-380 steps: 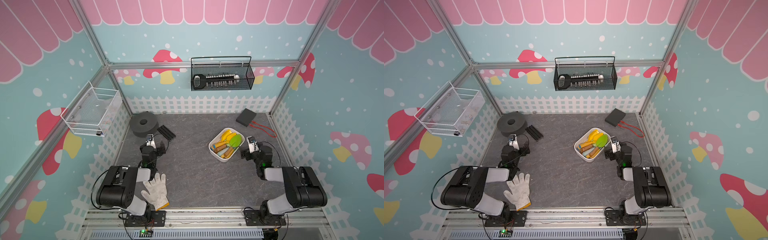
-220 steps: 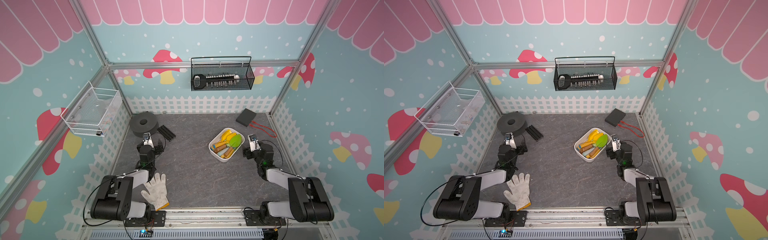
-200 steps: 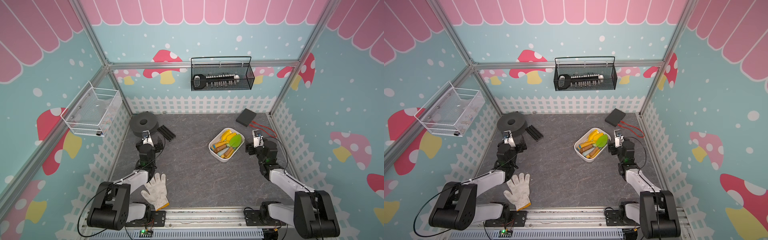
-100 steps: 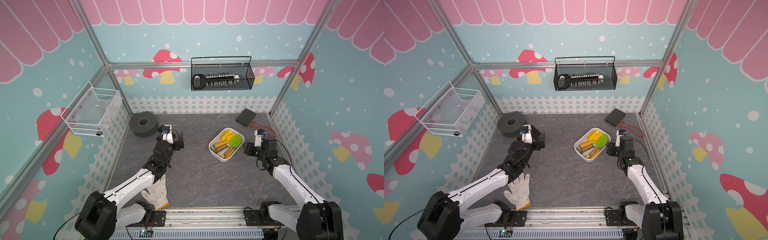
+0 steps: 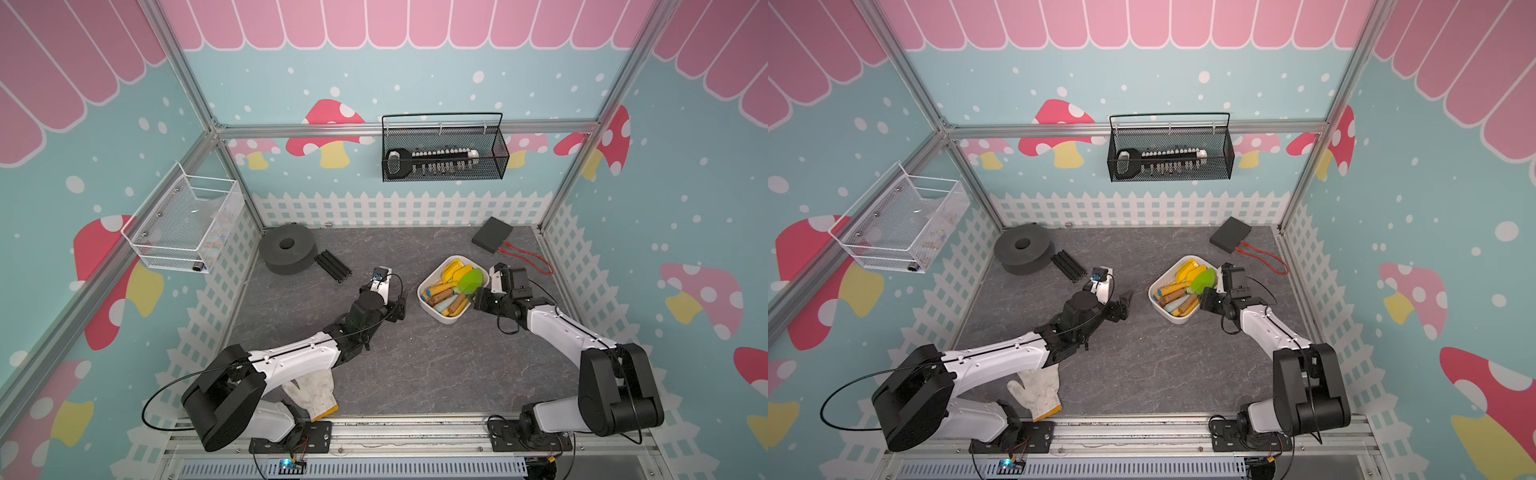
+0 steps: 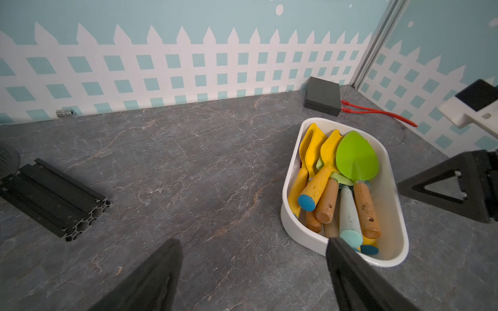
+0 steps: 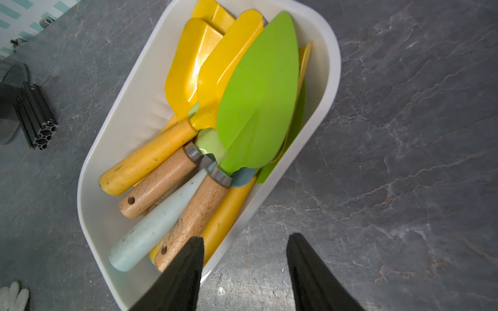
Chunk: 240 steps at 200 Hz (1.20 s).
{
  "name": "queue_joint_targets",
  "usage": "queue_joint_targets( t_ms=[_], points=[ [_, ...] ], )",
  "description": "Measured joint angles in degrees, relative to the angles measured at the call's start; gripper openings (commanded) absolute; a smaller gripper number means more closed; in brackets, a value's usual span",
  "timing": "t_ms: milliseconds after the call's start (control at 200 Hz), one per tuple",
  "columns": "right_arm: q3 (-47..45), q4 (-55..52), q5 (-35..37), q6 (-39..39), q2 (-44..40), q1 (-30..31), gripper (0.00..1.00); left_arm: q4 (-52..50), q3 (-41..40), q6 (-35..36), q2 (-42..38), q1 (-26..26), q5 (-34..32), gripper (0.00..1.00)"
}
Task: Take the shovel out of the storage box
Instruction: Adjust the storage box at the center of the board.
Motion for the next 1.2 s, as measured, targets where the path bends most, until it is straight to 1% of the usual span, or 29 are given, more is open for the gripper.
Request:
queue_joint_targets(
  t_ms=[30,60,100,250,465,680,750,941,986,1171,1201],
  points=[
    [0.94,-0.28,0.17,0.02,0.63,0.0,0.54,0.76,-0.55,0.0,0.11,0.0,-0.02,0.87],
    [2.05,-0.7,0.42,0.0,1.44,0.0,0.5,1.51,-1.29,0.0,0.17,0.0,-0.02,0.87],
    [3.48,-1.11,0.63,0.15,2.45,0.0,0.48,2.23,-2.27,0.0,0.2,0.0,-0.24,0.87],
    [7.13,-2.56,2.16,0.13,5.6,0.0,0.46,2.38,-3.96,0.02,0.24,0.0,-1.4,0.87],
    [7.39,-4.81,4.31,0.87,6.88,0.0,0.43,2.4,-4.15,-0.2,-1.03,0.0,-2.73,0.88],
    [7.69,-5.44,4.85,1.44,7.72,0.0,0.29,1.95,-4.22,-0.42,-2.29,0.0,-3.74,0.88],
    [8.39,-5.42,4.81,1.33,8.66,0.0,0.26,1.33,-4.22,-0.42,-2.75,0.0,-4.13,0.88],
    [10.67,-6.93,5.68,0.94,10.16,-0.04,0.16,-1.62,-4.13,-0.61,-3.58,0.0,-5.18,0.88],
    [11.43,-7.32,5.97,0.39,10.67,-0.07,0.14,-2.36,-4.09,-0.74,-3.61,0.02,-5.2,0.88],
    [12.9,-9.49,6.36,-3.39,11.3,-0.02,0.0,-4.35,-3.85,-1.49,-3.61,0.02,-5.11,0.88],
    [13.03,-9.81,6.49,-4.2,11.28,-0.02,0.0,-4.46,-3.85,-1.55,-3.61,0.02,-5.07,0.88]
  ],
)
